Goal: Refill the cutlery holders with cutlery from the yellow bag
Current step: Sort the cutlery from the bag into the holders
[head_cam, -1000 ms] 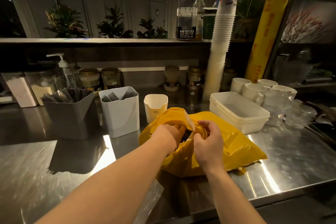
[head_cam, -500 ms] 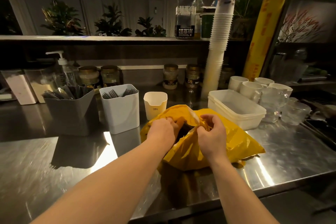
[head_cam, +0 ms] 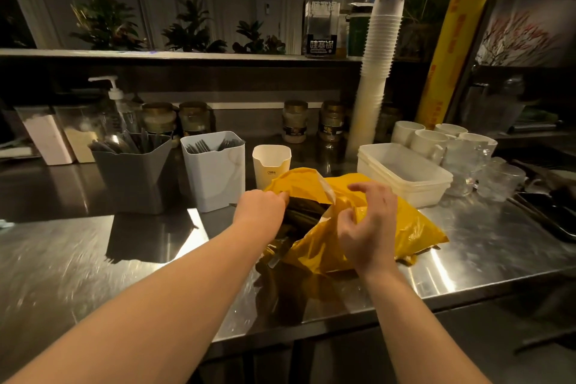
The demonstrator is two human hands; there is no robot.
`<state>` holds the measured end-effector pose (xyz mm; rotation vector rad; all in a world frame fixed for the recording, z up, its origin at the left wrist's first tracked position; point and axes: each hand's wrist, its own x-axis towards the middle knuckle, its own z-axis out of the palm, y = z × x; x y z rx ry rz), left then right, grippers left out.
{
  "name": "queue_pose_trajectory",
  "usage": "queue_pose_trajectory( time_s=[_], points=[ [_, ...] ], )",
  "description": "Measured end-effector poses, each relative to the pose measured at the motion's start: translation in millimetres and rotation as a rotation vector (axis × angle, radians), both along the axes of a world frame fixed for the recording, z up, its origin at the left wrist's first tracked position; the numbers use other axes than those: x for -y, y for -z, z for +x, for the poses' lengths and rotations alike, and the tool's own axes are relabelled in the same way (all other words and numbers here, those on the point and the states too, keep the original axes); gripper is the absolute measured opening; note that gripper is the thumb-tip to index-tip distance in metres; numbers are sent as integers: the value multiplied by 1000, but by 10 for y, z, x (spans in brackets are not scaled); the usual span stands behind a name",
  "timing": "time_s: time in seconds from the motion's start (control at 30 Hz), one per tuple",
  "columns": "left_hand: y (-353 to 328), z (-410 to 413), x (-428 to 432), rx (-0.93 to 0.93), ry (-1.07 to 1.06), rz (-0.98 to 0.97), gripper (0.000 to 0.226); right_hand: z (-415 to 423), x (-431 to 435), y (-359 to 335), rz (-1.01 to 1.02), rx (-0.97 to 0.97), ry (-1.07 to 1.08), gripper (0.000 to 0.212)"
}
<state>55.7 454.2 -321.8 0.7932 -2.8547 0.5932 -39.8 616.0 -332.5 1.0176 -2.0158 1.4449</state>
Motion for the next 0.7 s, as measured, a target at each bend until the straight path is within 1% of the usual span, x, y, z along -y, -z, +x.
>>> queue_pose_trajectory(
  time_s=[0.03, 0.07, 0.1, 0.17, 0.23, 0.27, 0.33, 0.4, 0.47, 0.5, 0.6, 0.63, 0.7],
  points=[
    [-13, 7, -5, 9, 7, -17, 45, 59, -58, -24, 30, -100, -61, 30],
    [-27, 13, 3, 20, 14, -25, 47, 133, -93, -44, 109, -158, -160, 31],
    [-50, 14, 18, 37, 18, -24, 46, 222, -98, -71, 231, -181, -270, 34],
    [-101, 9, 50, 81, 3, 23, 39, 375, -6, -128, 534, -143, -417, 51],
    [-119, 17, 81, 102, -17, 70, 34, 406, 196, -213, 784, -62, -395, 66],
    [-109, 31, 94, 97, -22, 72, 35, 375, 308, -269, 883, -41, -348, 68],
    [-91, 69, 102, 75, -33, 71, 36, 285, 505, -365, 1071, -42, -281, 68],
    [-96, 86, 119, 78, -26, 58, 35, 223, 659, -378, 1234, -65, -268, 78],
    [-132, 99, 152, 101, -36, 50, 33, 219, 791, -332, 1327, -114, -258, 91],
    [-151, 104, 165, 109, -44, 59, 32, 216, 850, -305, 1328, -138, -255, 90],
    [-180, 125, 188, 101, -47, 111, 29, 139, 1047, -194, 1231, -154, -266, 65],
    [-190, 125, 189, 109, -40, 118, 29, 109, 1091, -156, 1226, -175, -260, 60],
    [-210, 123, 210, 154, -31, 167, 31, 65, 1163, -86, 1280, -250, -235, 56]
  ],
)
